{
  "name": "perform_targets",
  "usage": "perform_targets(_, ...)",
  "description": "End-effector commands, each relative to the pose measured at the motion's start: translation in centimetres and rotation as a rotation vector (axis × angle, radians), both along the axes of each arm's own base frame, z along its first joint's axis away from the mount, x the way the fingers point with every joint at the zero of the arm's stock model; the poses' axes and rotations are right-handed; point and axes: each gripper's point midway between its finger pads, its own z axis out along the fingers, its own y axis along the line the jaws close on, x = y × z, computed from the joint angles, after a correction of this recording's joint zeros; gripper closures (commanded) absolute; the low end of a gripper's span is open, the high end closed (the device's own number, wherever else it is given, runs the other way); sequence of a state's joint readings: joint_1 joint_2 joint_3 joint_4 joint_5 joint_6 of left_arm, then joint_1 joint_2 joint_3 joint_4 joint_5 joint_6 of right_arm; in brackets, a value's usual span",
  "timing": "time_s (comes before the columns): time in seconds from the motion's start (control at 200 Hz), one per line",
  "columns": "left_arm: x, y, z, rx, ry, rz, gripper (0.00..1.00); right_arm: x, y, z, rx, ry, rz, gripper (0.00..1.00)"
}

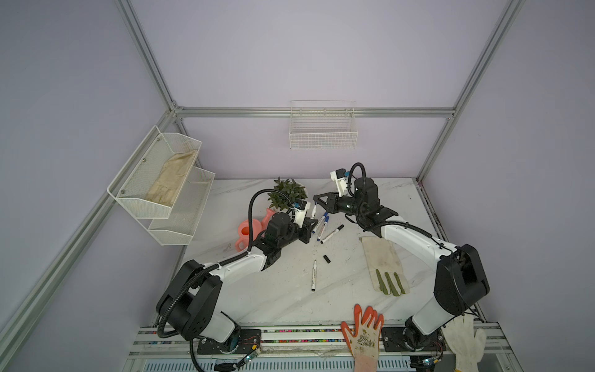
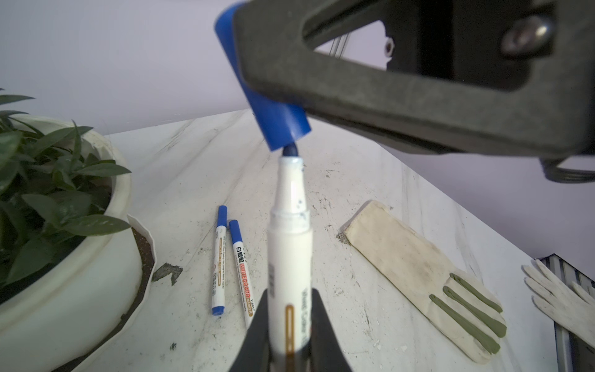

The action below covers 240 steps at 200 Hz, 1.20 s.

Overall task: Insert the pens into the pen caps
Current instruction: 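Carry the blue cap above the held marker tip and lower it on, then press the blue cap down onto the marker held by the left gripper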

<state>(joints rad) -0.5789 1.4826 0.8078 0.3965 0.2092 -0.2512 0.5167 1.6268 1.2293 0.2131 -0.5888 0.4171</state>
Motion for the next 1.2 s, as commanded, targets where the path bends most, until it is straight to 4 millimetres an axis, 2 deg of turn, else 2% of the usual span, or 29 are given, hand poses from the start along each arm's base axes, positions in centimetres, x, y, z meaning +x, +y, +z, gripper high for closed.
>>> perform_targets(0.0, 0.8, -0.5, 2.9, -0.054, -0.075, 0.009, 1.0, -1.4, 0.0, 0.5, 0.012, -0.007, 0.045, 1.0)
perform_targets(0.29, 1.7, -0.4, 4.4, -0.131, -0.099, 0.029, 1.0, -2.4, 0.4, -0.4, 0.008, 0.02, 0.089, 1.0)
perform_targets(0.625, 3.8, 0.8, 10.6, -0.373, -0.172, 0.003, 1.0, -4.8, 0.7, -1.3, 0.021, 0.081, 0.237, 1.0)
perform_targets(0.74, 4.5, 1.3, 12.7, -0.375, -0.235, 0.014, 1.0, -6.2, 0.9, -2.4, -0.006, 0.116, 0.321, 1.0)
perform_targets(0.89, 5.5, 1.9, 14.3, -0.345, -0.313, 0.048, 1.0, -7.9, 0.8, -4.4, -0.065, 0.17, 0.415, 1.0)
perform_targets(1.195, 7.2, 2.9, 16.8, -0.277, -0.433, 0.135, 1.0, -9.4, 0.6, -3.8, -0.063, 0.168, 0.481, 1.0)
